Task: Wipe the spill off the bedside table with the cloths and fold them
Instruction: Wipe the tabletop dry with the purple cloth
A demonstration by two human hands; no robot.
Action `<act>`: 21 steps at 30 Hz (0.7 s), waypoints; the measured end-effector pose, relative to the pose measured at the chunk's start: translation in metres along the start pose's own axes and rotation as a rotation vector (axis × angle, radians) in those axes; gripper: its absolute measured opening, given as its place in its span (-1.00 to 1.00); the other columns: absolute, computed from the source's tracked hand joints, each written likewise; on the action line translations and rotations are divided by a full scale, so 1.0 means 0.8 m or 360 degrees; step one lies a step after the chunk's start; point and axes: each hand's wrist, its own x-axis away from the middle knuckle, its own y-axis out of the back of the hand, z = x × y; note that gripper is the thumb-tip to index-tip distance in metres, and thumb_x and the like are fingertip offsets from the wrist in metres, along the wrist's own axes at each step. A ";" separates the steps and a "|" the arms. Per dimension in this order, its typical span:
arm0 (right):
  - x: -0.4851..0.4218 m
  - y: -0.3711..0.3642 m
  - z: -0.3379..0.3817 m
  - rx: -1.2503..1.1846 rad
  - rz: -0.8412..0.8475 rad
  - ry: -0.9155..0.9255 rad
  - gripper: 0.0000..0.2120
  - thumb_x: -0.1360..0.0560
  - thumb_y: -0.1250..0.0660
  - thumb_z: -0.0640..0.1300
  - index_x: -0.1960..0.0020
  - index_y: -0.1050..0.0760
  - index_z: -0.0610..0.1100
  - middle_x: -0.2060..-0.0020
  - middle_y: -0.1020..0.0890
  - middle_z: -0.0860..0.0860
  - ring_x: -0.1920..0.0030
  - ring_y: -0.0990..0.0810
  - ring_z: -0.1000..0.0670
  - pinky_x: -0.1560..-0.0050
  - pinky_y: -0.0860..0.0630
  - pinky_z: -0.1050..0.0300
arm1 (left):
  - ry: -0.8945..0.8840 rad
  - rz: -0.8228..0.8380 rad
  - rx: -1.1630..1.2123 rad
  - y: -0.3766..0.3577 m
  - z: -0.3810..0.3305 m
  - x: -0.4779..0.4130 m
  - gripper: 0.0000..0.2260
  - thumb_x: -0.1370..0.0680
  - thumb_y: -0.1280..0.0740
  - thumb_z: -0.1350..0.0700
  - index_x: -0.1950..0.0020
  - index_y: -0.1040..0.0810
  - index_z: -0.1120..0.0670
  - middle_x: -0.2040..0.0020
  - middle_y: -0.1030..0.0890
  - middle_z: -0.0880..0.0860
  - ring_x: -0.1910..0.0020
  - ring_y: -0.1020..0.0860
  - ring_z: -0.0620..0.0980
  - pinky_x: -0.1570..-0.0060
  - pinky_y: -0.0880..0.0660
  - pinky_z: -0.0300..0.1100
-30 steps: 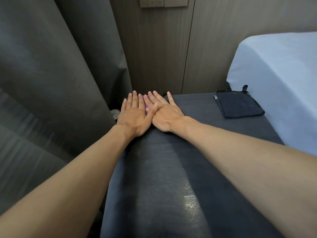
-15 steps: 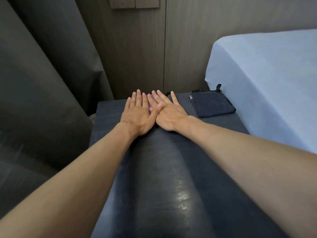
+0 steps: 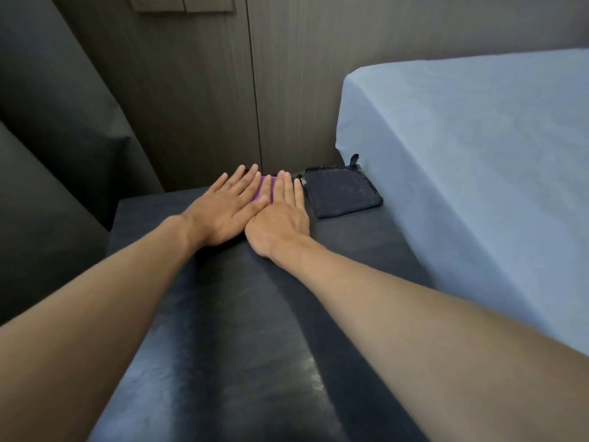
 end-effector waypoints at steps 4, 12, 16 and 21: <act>0.014 0.000 0.009 -0.0147 -0.0038 -0.0143 -0.41 -0.69 0.24 0.03 -0.61 0.25 -0.24 -0.62 0.19 -0.21 -0.60 0.32 -0.15 -0.53 0.43 -0.09 | -0.0106 -0.0014 0.0022 0.004 0.001 -0.002 -0.52 -0.70 0.21 -0.10 -0.62 0.16 -0.08 -0.62 0.19 -0.10 -0.57 0.26 -0.11 -0.52 0.29 -0.11; 0.049 -0.002 0.030 -0.0184 -0.0034 -0.0302 -0.36 -0.69 0.22 0.09 -0.61 0.27 -0.27 -0.61 0.23 -0.24 -0.60 0.33 -0.18 -0.56 0.35 -0.13 | -0.0068 0.0006 -0.0001 0.001 -0.007 0.028 -0.51 -0.67 0.25 -0.15 -0.61 0.18 -0.13 -0.61 0.22 -0.13 -0.57 0.28 -0.08 -0.52 0.32 -0.08; 0.071 -0.003 0.043 -0.0193 -0.0008 -0.0285 -0.37 -0.69 0.23 0.09 -0.61 0.26 -0.27 -0.61 0.23 -0.24 -0.60 0.33 -0.17 -0.57 0.32 -0.13 | -0.0011 0.0015 -0.0005 -0.002 -0.009 0.055 -0.52 -0.69 0.21 -0.13 -0.61 0.17 -0.12 -0.62 0.21 -0.11 -0.57 0.27 -0.09 -0.50 0.35 -0.09; 0.092 -0.005 0.068 -0.0179 0.0035 -0.0167 -0.38 -0.69 0.22 0.09 -0.61 0.26 -0.23 -0.62 0.24 -0.20 -0.60 0.33 -0.14 -0.57 0.31 -0.12 | 0.0136 -0.0005 -0.0038 -0.004 -0.004 0.102 -0.53 -0.70 0.20 -0.09 -0.61 0.18 -0.10 -0.62 0.21 -0.11 -0.57 0.28 -0.10 -0.50 0.38 -0.06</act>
